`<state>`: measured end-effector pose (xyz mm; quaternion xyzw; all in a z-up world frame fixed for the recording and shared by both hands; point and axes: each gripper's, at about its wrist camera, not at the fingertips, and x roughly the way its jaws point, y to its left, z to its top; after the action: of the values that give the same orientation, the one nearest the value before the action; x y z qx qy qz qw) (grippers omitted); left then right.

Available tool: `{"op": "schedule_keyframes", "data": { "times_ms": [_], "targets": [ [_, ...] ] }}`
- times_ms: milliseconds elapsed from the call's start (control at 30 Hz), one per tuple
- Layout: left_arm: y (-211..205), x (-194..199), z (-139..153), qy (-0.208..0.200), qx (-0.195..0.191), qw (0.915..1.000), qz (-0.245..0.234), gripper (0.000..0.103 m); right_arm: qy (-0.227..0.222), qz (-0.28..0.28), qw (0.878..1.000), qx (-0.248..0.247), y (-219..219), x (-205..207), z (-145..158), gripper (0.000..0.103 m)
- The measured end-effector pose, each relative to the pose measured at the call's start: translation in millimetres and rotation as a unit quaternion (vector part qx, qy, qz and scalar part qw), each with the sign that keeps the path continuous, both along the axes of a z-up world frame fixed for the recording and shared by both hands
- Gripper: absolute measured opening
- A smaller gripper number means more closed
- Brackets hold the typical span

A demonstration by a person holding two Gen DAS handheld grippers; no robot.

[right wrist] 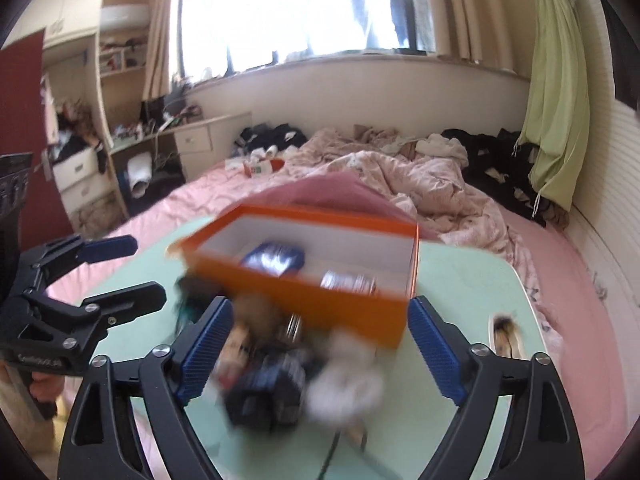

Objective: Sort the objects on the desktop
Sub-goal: 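Open both grippers and withdraw them from the orange box, then reach to the pile and grasp the white fluffy pom-pom with the right gripper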

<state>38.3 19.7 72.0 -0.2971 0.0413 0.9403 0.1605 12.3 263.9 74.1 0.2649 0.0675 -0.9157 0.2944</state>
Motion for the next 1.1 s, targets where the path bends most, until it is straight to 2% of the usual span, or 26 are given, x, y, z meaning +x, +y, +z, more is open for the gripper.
{"op": "schedule_keyframes", "data": {
  "times_ms": [200,300,367,433,467,600,1100],
  "targets": [
    [1,19,-41,-0.043,-0.031,0.9984,0.017,0.084,-0.055,0.012,0.996,0.065,-1,37,-40,0.094],
    [5,20,-56,-0.064,-0.026,0.9973,0.022,0.084,-0.061,0.009,0.994,0.090,-6,38,-57,0.094],
    [6,17,-65,-0.075,-0.016,0.9966,0.028,0.086,-0.082,0.005,0.992,0.093,-7,33,-65,0.094],
    [6,21,-68,-0.066,-0.013,0.9971,0.037,0.087,-0.104,0.002,0.991,0.083,-4,27,-71,0.096],
    [5,22,-69,-0.064,-0.012,0.9972,0.037,0.087,-0.105,-0.004,0.991,0.080,-2,25,-72,0.102],
    [0,21,-74,-0.050,-0.009,0.9978,0.043,0.103,-0.107,-0.004,0.991,0.080,1,23,-74,0.103],
    [-5,20,-75,-0.043,-0.004,0.9983,0.041,0.103,-0.107,-0.004,0.991,0.080,0,22,-75,0.103]
  ]
}}
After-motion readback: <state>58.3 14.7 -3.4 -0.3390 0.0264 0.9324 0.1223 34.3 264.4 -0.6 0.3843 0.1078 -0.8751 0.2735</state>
